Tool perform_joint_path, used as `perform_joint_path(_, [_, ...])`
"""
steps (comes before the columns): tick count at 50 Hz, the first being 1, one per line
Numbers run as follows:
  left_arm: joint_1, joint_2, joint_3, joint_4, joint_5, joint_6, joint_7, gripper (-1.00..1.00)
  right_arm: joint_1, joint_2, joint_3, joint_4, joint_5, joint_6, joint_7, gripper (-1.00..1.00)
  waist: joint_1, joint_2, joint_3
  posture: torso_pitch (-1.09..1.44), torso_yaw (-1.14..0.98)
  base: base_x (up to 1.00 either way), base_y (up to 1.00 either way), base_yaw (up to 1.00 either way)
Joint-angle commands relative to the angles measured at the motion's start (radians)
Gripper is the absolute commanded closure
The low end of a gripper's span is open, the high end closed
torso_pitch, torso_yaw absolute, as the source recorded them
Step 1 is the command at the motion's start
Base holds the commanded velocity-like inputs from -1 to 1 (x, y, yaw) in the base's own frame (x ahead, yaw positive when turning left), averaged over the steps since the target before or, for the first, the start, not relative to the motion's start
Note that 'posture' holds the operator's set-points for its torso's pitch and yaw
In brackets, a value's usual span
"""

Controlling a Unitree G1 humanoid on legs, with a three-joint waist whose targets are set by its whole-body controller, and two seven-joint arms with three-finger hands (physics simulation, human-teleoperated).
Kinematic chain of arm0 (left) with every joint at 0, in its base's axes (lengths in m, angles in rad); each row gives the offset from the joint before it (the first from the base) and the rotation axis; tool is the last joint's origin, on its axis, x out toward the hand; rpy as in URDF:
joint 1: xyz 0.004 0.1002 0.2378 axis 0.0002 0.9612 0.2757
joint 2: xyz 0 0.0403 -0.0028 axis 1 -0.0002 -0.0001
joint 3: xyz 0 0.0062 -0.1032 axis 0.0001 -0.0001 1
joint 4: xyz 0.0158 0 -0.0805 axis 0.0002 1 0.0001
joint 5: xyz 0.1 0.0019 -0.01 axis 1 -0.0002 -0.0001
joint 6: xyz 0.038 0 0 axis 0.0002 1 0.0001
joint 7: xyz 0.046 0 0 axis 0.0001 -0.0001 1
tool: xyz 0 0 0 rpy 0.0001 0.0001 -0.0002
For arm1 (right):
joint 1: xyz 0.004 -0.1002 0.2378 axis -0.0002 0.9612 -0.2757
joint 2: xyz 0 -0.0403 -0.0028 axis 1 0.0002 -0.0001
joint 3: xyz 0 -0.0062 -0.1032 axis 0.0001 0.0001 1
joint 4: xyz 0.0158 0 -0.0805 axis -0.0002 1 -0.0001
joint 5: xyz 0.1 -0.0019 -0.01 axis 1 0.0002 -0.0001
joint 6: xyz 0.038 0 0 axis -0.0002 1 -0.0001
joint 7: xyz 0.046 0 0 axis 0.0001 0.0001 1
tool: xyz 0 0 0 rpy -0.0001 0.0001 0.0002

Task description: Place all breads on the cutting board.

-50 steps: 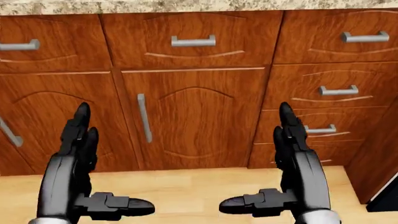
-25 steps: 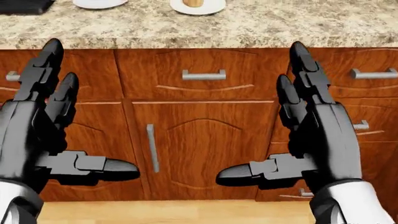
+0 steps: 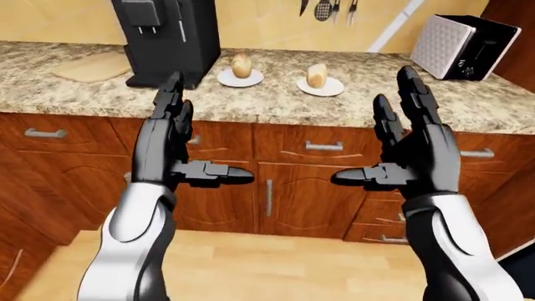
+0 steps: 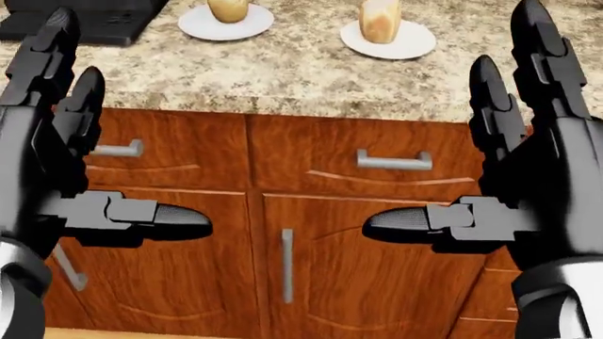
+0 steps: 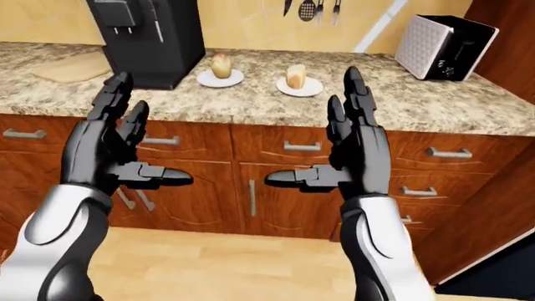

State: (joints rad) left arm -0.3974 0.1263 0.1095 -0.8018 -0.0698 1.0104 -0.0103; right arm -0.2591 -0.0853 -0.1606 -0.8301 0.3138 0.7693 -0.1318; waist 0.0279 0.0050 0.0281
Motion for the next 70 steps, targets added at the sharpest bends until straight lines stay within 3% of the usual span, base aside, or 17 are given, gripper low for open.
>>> perform_joint_path(1, [-0.026, 0.0, -0.008, -0.014, -0.001, -0.021, -0.002, -1.0, -0.013, -0.01, -0.008, -0.017, 0.021, -0.022, -0.011, -1.0, -0.002, 0.008, -0.009, 0.0, 0.0, 0.57, 0.0, 0.0])
perform_joint_path(8, [-0.045, 0.001, -0.008, -0.025, 0.004, 0.002, 0.0, -1.0, -0.006, -0.025, -0.018, -0.019, 0.042, -0.037, -0.021, -1.0, 0.007, -0.033, -0.02, 0.0, 0.0, 0.57, 0.0, 0.0])
perform_joint_path(11, [-0.052, 0.001, -0.003, -0.031, 0.001, 0.012, 0.0, -1.0, -0.007, -0.025, -0.019, -0.022, 0.059, -0.034, -0.026, -1.0, -0.001, -0.05, 0.029, 0.0, 0.0, 0.56, 0.0, 0.0])
perform_joint_path(15, [-0.06, 0.009, 0.009, -0.044, -0.005, 0.027, -0.003, -1.0, -0.015, -0.031, -0.008, -0.034, 0.062, -0.027, -0.03, -1.0, -0.015, -0.065, 0.003, 0.0, 0.0, 0.31, 0.0, 0.0])
perform_joint_path(18, [-0.067, 0.017, 0.025, -0.044, -0.015, 0.033, -0.003, -1.0, -0.014, -0.031, -0.001, -0.036, 0.058, -0.035, -0.024, -1.0, -0.004, -0.05, 0.006, 0.0, 0.0, 0.0, 0.03, 0.14])
perform_joint_path(23, [-0.065, 0.021, 0.027, -0.052, -0.027, 0.037, 0.005, -1.0, -0.013, -0.025, -0.002, -0.046, 0.067, -0.042, -0.02, -1.0, 0.017, 0.071, -0.003, 0.0, 0.0, 0.0, 0.0, 0.8])
perform_joint_path(29, [-0.061, 0.022, 0.016, -0.045, -0.027, 0.027, 0.01, -1.0, -0.021, -0.028, -0.017, -0.054, 0.092, -0.028, -0.043, -1.0, 0.006, 0.022, -0.017, 0.0, 0.0, 0.06, 0.0, 0.09])
perform_joint_path(34, [-0.069, 0.021, 0.017, -0.056, -0.027, 0.044, 0.012, -1.0, -0.022, -0.034, -0.019, -0.07, 0.106, -0.022, -0.05, -1.0, -0.005, -0.036, 0.017, 0.0, 0.0, 0.4, 0.0, 0.0])
perform_joint_path(37, [-0.07, 0.023, 0.023, -0.051, -0.028, 0.039, 0.011, -1.0, -0.018, -0.036, -0.017, -0.065, 0.106, -0.032, -0.047, -1.0, -0.006, -0.119, -0.014, 0.0, 0.0, 0.45, 0.0, 0.0])
perform_joint_path(38, [-0.075, 0.024, 0.024, -0.051, -0.029, 0.043, 0.012, -1.0, -0.019, -0.037, -0.017, -0.067, 0.108, -0.03, -0.049, -1.0, -0.013, -0.073, 0.014, 0.0, 0.0, 0.45, 0.0, 0.0])
perform_joint_path(45, [-0.081, 0.033, 0.044, -0.065, -0.048, 0.058, 0.017, -1.0, -0.014, -0.035, -0.006, -0.072, 0.114, -0.045, -0.042, -1.0, -0.011, -0.053, -0.009, 0.0, 0.0, 0.3, 0.0, 0.04])
perform_joint_path(49, [-0.077, 0.035, 0.048, -0.07, -0.057, 0.057, 0.019, -1.0, -0.012, -0.033, -0.003, -0.078, 0.11, -0.042, -0.04, -1.0, 0.003, 0.032, -0.012, 0.0, 0.0, 0.0, 0.0, 0.71])
perform_joint_path(57, [-0.084, 0.044, 0.063, -0.1, -0.082, 0.087, 0.031, -1.0, -0.019, -0.04, -0.012, -0.093, 0.121, -0.031, -0.047, -1.0, -0.003, -0.001, 0.04, 0.0, 0.0, 0.0, 0.01, 0.09])
perform_joint_path(61, [-0.074, 0.049, 0.067, -0.096, -0.09, 0.076, 0.034, -1.0, -0.015, -0.043, 0.0, -0.085, 0.085, -0.041, -0.037, -1.0, -0.001, -0.08, 0.011, 0.0, 0.0, 0.0, 0.0, 0.0])
perform_joint_path(62, [-0.076, 0.049, 0.066, -0.096, -0.092, 0.079, 0.037, -1.0, -0.014, -0.041, 0.0, -0.085, 0.079, -0.04, -0.036, -1.0, -0.018, -0.032, -0.008, 0.0, 0.0, 0.0, 0.27, 0.0])
perform_joint_path(66, [-0.08, 0.05, 0.068, -0.107, -0.097, 0.093, 0.042, -1.0, -0.014, -0.036, -0.006, -0.087, 0.077, -0.041, -0.03, -1.0, -0.034, -0.066, -0.034, 0.0, 0.0, 0.0, 0.35, 0.0])
perform_joint_path(70, [-0.077, 0.053, 0.072, -0.098, -0.102, 0.08, 0.042, -1.0, -0.015, -0.034, -0.013, -0.09, 0.084, -0.04, -0.032, -1.0, -0.039, -0.046, -0.024, 0.0, 0.0, 0.0, 0.35, 0.0])
